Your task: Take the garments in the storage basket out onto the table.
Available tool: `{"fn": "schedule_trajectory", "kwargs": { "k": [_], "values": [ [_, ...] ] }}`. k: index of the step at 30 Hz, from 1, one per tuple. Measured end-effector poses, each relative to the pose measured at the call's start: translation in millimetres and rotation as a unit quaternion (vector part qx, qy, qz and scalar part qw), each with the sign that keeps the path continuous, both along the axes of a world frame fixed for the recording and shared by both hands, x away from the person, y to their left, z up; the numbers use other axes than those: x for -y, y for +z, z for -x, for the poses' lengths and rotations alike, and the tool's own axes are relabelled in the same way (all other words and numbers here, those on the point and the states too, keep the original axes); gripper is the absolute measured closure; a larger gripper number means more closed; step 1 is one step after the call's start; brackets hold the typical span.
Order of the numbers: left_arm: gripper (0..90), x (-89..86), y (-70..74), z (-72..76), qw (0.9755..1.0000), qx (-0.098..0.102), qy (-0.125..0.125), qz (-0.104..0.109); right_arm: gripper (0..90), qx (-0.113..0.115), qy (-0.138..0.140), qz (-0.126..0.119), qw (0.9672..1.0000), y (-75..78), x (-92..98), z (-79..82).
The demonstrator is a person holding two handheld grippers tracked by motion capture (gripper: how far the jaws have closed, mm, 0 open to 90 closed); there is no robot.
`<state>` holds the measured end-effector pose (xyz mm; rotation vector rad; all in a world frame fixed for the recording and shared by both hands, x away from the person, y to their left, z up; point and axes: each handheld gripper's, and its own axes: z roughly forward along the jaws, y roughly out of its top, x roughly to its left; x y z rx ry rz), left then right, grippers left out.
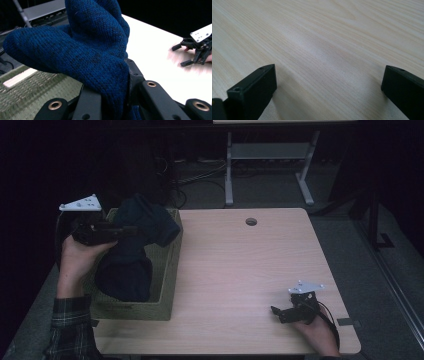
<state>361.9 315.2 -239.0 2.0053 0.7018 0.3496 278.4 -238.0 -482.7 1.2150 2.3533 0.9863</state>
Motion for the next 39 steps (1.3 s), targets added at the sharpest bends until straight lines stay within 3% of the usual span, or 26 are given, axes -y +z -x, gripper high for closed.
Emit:
{"fn": "schedule_trajectory", "kwargs": {
  "k": [10, 23, 39],
  "values": [
    [77.3, 10.9, 18.2, -1.4, 0.9997, 0.017, -0.014, 0.008, 0.0, 0.000, 0.000, 0.000, 1.0000, 0.0, 0.0, 0.0],
    [77.3, 40.4, 48.7, -2.4, 0.9978, 0.041, -0.052, 0.008, 0.0, 0.000, 0.000, 0.000, 1.0000, 0.0, 0.0, 0.0],
    [77.3, 74.8, 63.2, -6.5, 0.9952, 0.050, -0.080, 0.025, 0.0, 0.000, 0.000, 0.000, 1.0000, 0.0, 0.1, 0.0]
  ]
}}
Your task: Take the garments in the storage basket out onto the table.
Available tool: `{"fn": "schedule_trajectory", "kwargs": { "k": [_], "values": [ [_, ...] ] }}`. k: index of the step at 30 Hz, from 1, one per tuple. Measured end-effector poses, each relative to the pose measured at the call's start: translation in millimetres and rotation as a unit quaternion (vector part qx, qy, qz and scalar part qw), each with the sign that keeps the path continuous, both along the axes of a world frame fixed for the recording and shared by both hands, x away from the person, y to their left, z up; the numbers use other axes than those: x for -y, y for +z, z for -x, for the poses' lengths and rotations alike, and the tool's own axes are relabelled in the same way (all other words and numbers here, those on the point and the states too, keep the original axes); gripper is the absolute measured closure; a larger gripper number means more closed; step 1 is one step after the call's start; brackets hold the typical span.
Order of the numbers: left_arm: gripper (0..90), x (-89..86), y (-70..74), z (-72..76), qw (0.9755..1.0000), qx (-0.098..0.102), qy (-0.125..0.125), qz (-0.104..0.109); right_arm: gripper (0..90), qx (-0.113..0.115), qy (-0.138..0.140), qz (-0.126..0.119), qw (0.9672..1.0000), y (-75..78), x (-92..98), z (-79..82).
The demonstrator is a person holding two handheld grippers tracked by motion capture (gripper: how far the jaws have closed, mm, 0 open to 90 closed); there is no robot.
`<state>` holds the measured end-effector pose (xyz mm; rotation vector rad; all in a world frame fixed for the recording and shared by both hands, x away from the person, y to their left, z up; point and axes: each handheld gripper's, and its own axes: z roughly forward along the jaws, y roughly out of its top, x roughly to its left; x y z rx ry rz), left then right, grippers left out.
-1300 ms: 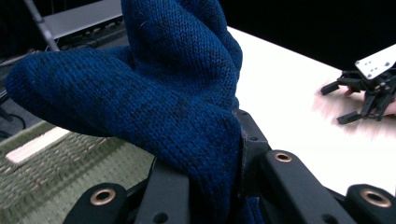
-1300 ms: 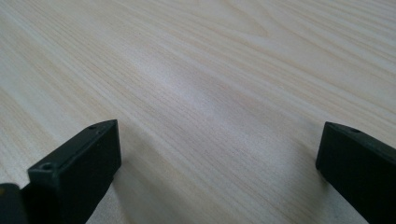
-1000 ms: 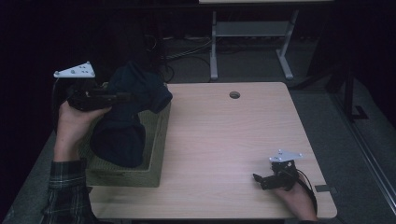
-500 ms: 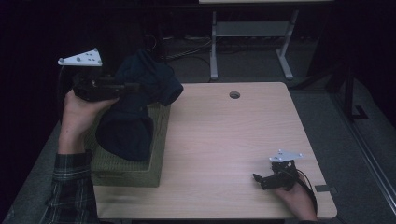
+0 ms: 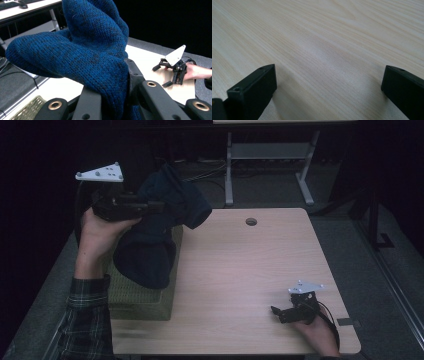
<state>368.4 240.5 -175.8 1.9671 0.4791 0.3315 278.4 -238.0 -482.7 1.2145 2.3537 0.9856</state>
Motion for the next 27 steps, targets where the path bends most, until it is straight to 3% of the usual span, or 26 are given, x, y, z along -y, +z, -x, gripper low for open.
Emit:
{"fn": "schedule_trajectory", "kwargs": {
  "k": [8, 27],
  "values": [
    [77.2, 19.7, 1.1, -3.4, 0.9999, 0.000, -0.014, 0.006, 0.0, 0.000, 0.000, 0.000, 1.0000, 0.1, 0.0, 0.1],
    [77.2, 80.2, -20.8, -8.1, 0.9984, -0.007, -0.056, -0.005, 0.0, -0.001, -0.001, 0.000, 1.0000, 0.1, -0.1, 0.2]
  ]
}}
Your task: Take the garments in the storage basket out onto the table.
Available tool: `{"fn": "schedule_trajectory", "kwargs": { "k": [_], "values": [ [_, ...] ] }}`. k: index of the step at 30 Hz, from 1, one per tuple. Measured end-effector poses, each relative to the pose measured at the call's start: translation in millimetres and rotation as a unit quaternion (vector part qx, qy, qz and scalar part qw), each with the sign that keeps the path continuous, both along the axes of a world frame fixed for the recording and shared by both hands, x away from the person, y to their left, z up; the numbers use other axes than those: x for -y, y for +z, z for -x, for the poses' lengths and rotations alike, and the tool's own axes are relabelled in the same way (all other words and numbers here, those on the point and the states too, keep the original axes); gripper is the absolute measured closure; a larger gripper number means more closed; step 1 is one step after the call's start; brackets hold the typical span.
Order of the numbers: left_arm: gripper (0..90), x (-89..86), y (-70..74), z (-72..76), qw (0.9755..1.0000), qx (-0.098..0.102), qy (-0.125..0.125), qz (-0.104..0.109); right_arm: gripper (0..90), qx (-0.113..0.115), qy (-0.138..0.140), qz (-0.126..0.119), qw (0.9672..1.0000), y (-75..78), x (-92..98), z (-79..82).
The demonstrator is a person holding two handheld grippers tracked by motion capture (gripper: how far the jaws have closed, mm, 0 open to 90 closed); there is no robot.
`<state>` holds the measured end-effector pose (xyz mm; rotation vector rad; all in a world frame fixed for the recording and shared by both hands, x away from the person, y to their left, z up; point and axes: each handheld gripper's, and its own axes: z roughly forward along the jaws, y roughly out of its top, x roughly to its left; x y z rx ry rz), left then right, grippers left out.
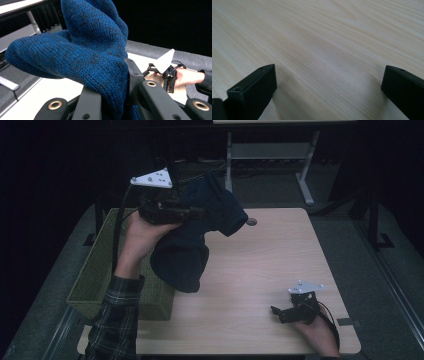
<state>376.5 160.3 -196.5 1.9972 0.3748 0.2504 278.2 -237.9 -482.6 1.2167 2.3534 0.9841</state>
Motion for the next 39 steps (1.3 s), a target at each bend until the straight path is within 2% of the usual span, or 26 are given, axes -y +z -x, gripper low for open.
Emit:
{"fn": "schedule_trajectory", "kwargs": {
  "k": [3, 6, 7, 15, 19, 20, 21, 22, 23, 24, 32, 39],
  "values": [
    [77.3, 13.0, -7.2, 1.1, 1.0000, 0.001, -0.006, 0.002, 0.0, 0.000, 0.000, 0.000, 1.0000, 0.0, 0.0, 0.0],
    [77.2, 18.1, -11.6, 0.9, 1.0000, 0.000, -0.008, 0.003, 0.0, 0.000, 0.000, 0.000, 1.0000, 0.0, 0.0, 0.0],
    [77.3, 23.5, -17.0, 0.5, 0.9999, -0.004, -0.011, 0.002, 0.0, 0.000, 0.000, -0.001, 1.0000, 0.0, -0.1, 0.0],
    [77.2, 39.3, -35.1, -0.2, 0.9998, -0.014, -0.012, 0.003, 0.0, 0.000, 0.000, -0.001, 1.0000, 0.0, -0.1, 0.0],
    [77.2, 49.7, -50.1, -1.0, 0.9995, -0.025, -0.016, 0.003, 0.0, 0.001, 0.001, 0.000, 1.0000, 0.0, 0.1, -0.1],
    [77.3, 49.7, -50.1, -1.0, 0.9995, -0.025, -0.016, 0.003, 0.0, 0.001, 0.001, 0.000, 1.0000, 0.0, 0.1, -0.1],
    [77.2, 53.9, -56.8, -1.6, 0.9993, -0.032, -0.018, 0.003, 0.0, 0.001, 0.001, 0.000, 1.0000, 0.0, 0.1, -0.1],
    [77.2, 53.9, -56.8, -1.6, 0.9993, -0.032, -0.018, 0.003, 0.0, 0.001, 0.001, 0.000, 1.0000, 0.0, 0.0, -0.1],
    [77.2, 58.1, -63.6, -2.2, 0.9991, -0.037, -0.018, 0.003, 0.0, 0.001, 0.001, 0.000, 1.0000, 0.0, 0.1, -0.1],
    [77.2, 58.1, -63.6, -2.2, 0.9991, -0.037, -0.018, 0.003, 0.0, 0.001, 0.001, 0.000, 1.0000, 0.0, 0.1, -0.1],
    [77.3, 74.9, -91.1, -3.9, 0.9983, -0.055, -0.018, -0.013, 0.0, 0.001, 0.001, 0.000, 1.0000, 0.0, 0.1, -0.1],
    [77.3, 88.5, -111.9, -5.0, 0.9969, -0.074, -0.026, -0.013, 0.0, 0.001, 0.001, 0.000, 1.0000, 0.0, 0.1, -0.2]
  ]
}}
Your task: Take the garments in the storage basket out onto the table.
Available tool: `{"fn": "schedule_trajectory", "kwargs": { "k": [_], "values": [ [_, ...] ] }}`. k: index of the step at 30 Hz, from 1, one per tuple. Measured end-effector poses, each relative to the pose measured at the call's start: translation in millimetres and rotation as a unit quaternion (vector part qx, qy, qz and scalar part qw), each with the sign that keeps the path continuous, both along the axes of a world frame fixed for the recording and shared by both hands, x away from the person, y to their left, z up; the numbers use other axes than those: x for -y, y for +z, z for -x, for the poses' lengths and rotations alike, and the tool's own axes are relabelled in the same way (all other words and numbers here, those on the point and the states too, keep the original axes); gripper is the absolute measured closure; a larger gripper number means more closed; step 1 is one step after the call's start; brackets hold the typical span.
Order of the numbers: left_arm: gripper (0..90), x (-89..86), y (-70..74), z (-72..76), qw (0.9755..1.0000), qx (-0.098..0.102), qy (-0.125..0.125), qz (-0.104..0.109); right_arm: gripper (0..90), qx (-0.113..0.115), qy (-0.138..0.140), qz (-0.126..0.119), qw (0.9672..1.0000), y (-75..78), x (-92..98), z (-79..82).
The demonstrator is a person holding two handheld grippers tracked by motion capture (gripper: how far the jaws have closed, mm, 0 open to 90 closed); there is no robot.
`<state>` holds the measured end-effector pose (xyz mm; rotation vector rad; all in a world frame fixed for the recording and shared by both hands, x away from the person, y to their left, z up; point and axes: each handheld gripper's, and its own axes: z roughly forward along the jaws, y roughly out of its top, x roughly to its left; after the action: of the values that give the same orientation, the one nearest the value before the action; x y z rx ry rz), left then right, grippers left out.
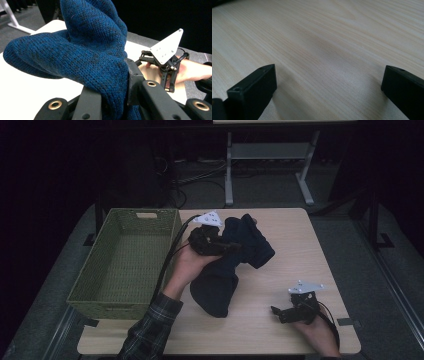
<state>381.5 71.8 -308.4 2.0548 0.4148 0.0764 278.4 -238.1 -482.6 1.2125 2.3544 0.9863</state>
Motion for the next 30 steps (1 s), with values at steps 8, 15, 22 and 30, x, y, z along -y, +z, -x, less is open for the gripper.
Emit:
{"fn": "schedule_trajectory", "kwargs": {
  "k": [8, 15, 22, 30],
  "values": [
    [77.3, 17.3, -22.7, -1.6, 0.9996, -0.024, -0.007, 0.011, 0.0, 0.000, 0.000, 0.000, 1.0000, 0.0, 0.0, 0.0],
    [77.3, 29.3, -42.3, -3.9, 0.9991, -0.040, -0.006, 0.008, 0.0, 0.000, 0.000, -0.001, 1.0000, -0.1, 0.0, -0.1],
    [77.3, 34.0, -63.3, -10.2, 0.9981, -0.061, 0.003, 0.005, 0.0, 0.001, 0.000, 0.000, 1.0000, -0.3, 0.1, -0.2],
    [77.2, 32.2, -83.8, -19.2, 0.9966, -0.082, 0.014, 0.004, 0.0, -0.001, -0.001, 0.000, 1.0000, -0.2, 0.0, -0.1]
  ]
}}
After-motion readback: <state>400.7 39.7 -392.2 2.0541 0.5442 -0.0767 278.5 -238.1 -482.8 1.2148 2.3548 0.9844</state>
